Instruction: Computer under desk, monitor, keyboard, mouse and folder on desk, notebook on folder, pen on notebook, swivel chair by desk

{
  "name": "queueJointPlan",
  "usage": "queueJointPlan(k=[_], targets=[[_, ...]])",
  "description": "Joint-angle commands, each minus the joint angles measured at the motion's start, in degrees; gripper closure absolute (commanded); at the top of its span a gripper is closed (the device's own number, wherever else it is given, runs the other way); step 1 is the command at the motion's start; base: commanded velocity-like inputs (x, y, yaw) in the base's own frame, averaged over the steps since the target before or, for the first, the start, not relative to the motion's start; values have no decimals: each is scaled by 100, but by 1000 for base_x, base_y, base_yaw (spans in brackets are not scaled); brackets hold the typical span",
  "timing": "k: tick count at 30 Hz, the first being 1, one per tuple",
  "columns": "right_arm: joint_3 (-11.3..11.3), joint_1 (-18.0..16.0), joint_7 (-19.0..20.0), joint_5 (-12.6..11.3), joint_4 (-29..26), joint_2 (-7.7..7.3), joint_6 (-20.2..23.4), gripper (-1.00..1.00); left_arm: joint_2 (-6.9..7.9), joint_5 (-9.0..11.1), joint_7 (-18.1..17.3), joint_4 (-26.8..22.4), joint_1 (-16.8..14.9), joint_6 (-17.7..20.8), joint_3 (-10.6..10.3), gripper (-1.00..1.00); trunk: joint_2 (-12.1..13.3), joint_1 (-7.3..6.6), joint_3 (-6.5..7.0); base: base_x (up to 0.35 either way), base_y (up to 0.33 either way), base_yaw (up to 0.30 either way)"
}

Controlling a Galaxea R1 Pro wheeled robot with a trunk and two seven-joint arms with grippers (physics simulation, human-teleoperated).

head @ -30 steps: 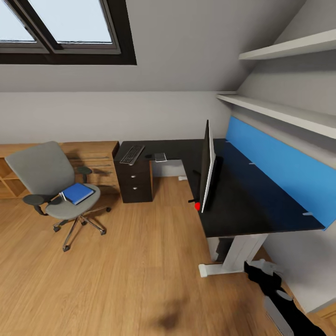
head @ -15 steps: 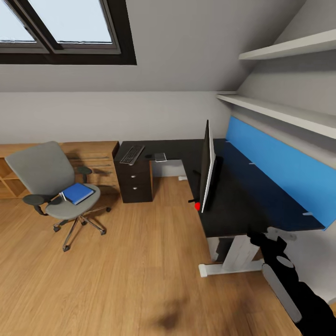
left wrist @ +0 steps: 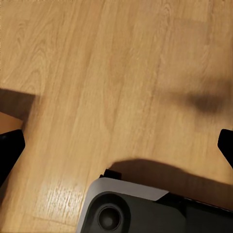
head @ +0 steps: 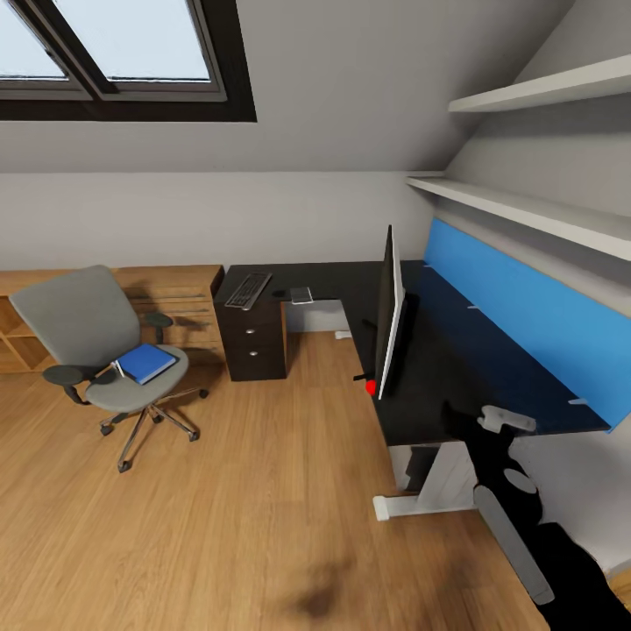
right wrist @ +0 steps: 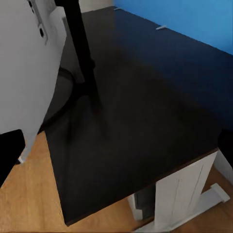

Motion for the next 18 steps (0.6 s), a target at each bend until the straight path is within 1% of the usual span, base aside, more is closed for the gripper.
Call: queueJointPlan(k=[1,2,4,5,8,9,10,11,13,15,18], targets=[[42,-7,-42,-13,-15,51,7,-100,-2,1,26,-27,-4,4,-12,-100,-12,3,-12,0,0,0],[101,-9,-31,37,-27,136,-23,-100,-1,0,30,-122,-4,79,-12,-100,-12,3,-12,0,0,0],[179,-10,-14,136,-43,190,-48,-100,2,0,34,-273,-4,218,-13,-100,-12,3,-12,0,0,0],[272,-8,8,288,-53,225,-64,-100,5,1,38,-458,-4,436,-12,-100,-12,3,-12,0,0,0],[405,-8,53,553,-53,258,-109,-100,10,2,44,-722,-4,898,-11,-100,-12,3,-12,0,0,0],[468,-9,87,698,-30,272,-205,-100,10,4,45,-862,-4,1208,-9,-100,-12,3,-12,0,0,0],[493,-8,102,756,-11,276,-274,-100,10,6,45,-916,-4,1334,-8,-100,-12,3,-12,0,0,0],[530,-7,123,844,51,283,-435,-100,11,8,42,-994,-4,1504,-7,-100,-12,3,-12,0,0,0],[562,-9,154,923,168,288,-631,-100,11,10,27,-1062,-4,1591,-4,-100,-12,3,-12,0,0,0],[574,-8,184,953,224,287,-706,-100,11,10,16,-1088,-4,1550,-3,-100,-12,3,-12,0,0,0],[589,-7,239,988,304,281,-801,-100,5,16,1,-1079,-4,1259,4,-100,-12,3,-12,0,0,0]])
